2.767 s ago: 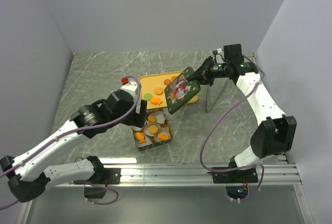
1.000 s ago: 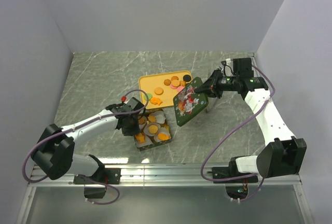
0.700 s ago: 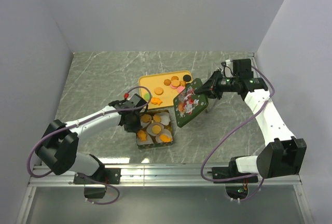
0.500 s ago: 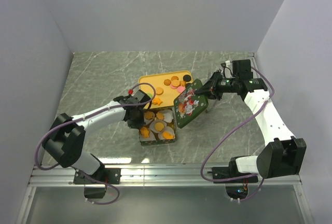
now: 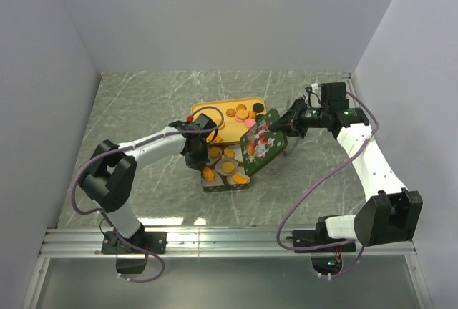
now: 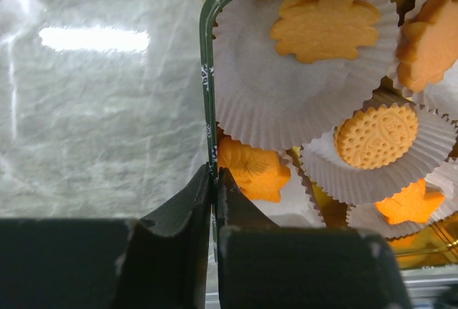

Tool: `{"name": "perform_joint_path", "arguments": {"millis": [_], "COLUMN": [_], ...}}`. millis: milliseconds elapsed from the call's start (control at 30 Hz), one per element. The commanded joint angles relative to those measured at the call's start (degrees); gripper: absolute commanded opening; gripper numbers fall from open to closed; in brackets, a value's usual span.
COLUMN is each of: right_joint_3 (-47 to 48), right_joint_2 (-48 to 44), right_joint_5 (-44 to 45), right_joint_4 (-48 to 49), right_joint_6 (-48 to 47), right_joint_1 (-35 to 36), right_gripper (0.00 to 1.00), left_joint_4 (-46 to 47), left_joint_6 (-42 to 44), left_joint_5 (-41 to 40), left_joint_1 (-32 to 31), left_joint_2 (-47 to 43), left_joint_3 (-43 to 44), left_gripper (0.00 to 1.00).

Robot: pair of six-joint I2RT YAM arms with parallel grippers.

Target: Pack the cookies

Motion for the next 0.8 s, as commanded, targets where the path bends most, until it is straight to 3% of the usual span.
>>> {"name": "perform_joint_path", "arguments": {"millis": [0, 233, 433, 500, 667, 767], "right_joint_3": [-0.09, -0.53, -3.33, -6.23, -15.36, -20.02], "right_joint_2": [-2.38, -1.77, -1.33, -1.76, -4.4, -5.72], "right_joint_5": [-0.61, -2.45, -4.47, -4.91, -5.09, -4.56], "right_joint_4": [1.93, 6.93, 17.98, 21.51, 37.94, 45.66], "right_joint_6": [-0.24, 3.18, 8.19, 10.91, 18.64, 22.07], "right_joint_1": [-0.33, -0.24, 0.11, 0.46, 0.63, 0.64], "right_gripper": [0.0, 0.0, 0.0, 0.0, 0.0, 0.0], "left_joint_4": [3.77, 3.95, 3.24, 4.2, 6.49, 7.98], "left_joint_6": [-0.36, -0.36, 0.34, 0.43, 0.69, 0.87], "left_joint_5": [2.77, 5.49, 7.86, 9.53, 10.15, 9.8], "left_joint_1": [1.7, 4.6, 4.86, 4.86, 5.13, 6.09], "left_joint_2": [2.93, 6.44, 8.82, 8.82, 5.23, 0.84], "left_joint_3": [3.0, 8.97, 13.11, 13.38, 11.27, 8.55], "left_gripper": [0.01, 0.0, 0.03, 0.1, 0.48, 0.59]}}
